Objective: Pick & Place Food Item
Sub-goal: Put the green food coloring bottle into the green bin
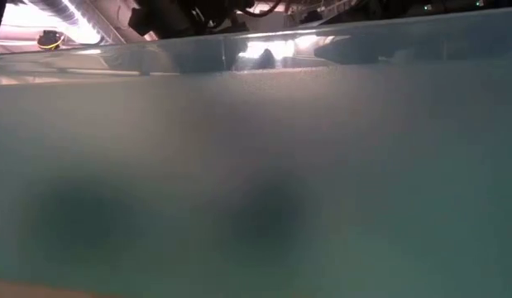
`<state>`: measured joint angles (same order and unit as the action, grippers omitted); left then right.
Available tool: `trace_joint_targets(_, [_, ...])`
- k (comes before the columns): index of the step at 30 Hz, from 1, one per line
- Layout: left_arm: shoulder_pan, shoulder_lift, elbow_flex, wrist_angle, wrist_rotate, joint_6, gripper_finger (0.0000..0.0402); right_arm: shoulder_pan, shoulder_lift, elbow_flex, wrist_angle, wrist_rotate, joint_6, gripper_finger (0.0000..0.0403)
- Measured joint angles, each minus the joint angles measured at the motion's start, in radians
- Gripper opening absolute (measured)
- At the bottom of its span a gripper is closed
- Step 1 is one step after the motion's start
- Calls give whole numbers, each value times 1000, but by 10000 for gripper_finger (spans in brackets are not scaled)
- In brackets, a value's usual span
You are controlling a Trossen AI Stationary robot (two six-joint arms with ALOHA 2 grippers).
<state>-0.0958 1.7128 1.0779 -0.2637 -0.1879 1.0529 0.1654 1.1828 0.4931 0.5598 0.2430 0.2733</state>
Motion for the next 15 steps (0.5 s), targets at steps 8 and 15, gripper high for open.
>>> trace_joint_targets(8, [-66,58,0,39,-71,215,126,0,0,0,0,1,0,211])
trace_joint_targets(15, [-50,64,0,128,-141,13,126,0,0,0,0,0,-1,211])
